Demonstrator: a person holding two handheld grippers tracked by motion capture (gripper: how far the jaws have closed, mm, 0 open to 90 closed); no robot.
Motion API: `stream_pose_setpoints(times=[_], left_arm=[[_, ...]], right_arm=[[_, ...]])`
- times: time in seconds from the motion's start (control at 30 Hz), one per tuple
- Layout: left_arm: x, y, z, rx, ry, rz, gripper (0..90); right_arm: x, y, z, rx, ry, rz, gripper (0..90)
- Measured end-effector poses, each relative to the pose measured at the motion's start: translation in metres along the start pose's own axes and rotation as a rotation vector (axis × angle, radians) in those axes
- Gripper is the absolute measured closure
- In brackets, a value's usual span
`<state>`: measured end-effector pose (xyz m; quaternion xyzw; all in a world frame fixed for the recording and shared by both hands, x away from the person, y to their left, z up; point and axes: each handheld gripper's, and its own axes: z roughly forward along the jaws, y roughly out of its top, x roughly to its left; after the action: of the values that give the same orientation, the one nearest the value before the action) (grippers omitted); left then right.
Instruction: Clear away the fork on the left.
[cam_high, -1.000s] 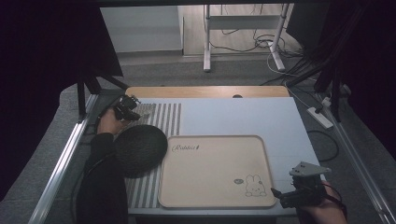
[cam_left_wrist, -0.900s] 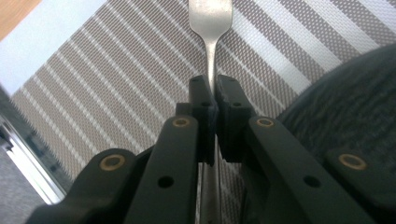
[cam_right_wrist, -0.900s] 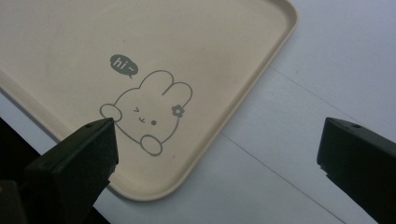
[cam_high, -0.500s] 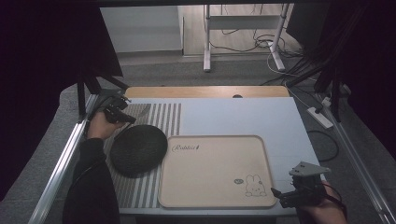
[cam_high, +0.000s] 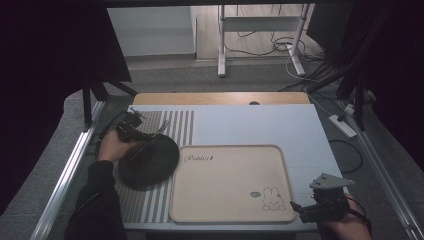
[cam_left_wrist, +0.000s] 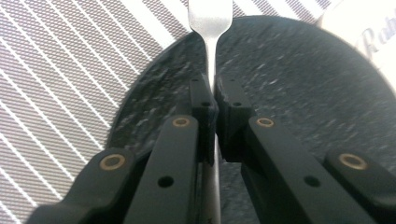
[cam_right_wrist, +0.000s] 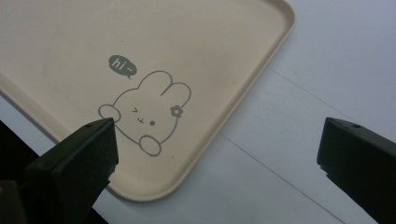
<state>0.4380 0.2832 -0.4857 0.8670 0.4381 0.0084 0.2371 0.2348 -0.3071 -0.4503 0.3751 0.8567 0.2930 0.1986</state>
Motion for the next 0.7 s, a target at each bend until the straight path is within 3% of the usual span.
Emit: stream_pose_setpoints(times=[0.3, 0.5, 0.7], left_arm=[[-0.023, -0.005, 0.003, 0.017, -0.010, 0.018, 85.9], [-0.043, -0.010, 0.003, -0.002, -0.007, 0.033, 85.9], [-0.062, -0.011, 0.004, -0.026, -0.026, 0.019, 85.9]], right_arm=[[0.000, 0.000, -0.001, -0.010, 0.001, -0.006, 0.0], [0.001, -0.001, -0.002, -0.015, 0.001, -0.009, 0.0], [0.001, -0.001, -0.002, -0.021, 0.002, -0.009, 0.0]])
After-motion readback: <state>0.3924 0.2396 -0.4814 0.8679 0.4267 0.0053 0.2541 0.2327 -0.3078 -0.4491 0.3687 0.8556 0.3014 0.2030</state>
